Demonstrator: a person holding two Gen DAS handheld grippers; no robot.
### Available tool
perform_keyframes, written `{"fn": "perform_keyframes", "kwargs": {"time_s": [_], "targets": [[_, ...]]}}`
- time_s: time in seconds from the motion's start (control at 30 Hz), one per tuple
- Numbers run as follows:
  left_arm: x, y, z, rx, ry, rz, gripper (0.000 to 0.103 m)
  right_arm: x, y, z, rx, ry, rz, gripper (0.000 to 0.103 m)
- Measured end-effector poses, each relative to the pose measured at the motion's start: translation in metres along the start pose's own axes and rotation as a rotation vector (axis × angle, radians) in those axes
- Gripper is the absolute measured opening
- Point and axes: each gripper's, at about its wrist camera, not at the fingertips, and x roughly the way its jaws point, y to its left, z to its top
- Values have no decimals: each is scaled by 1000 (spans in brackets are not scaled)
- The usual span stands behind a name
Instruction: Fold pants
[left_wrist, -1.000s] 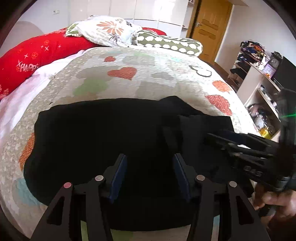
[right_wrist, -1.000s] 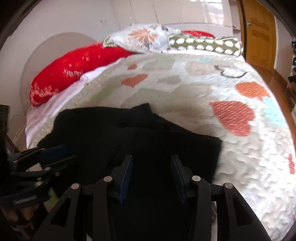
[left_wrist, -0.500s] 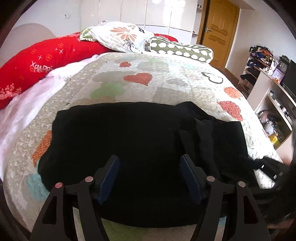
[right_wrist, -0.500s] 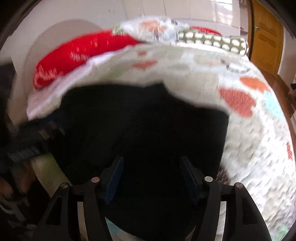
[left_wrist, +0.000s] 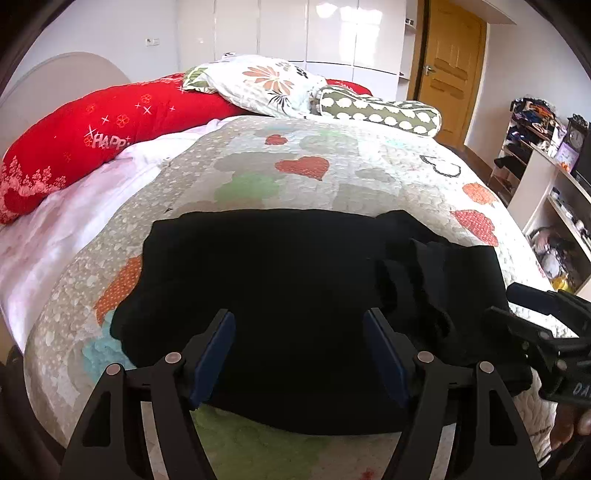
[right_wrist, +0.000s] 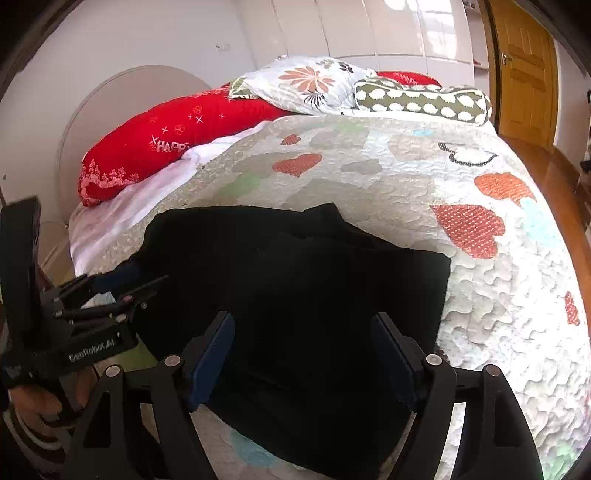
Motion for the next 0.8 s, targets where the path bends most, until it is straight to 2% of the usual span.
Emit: {"fn": "perform_keyframes", "kwargs": {"time_s": [0.17,0.37,0.8], "targets": [[-1,15,1,-34,-5,9,72,5,12,9,-12,-27,5,78],[0,31,1,-64,-13,21,72,10,34,15,-93,-53,-2,78],[4,51,0,-110,-12,23,72,30,49,24,-113,-12,-16,82]]}}
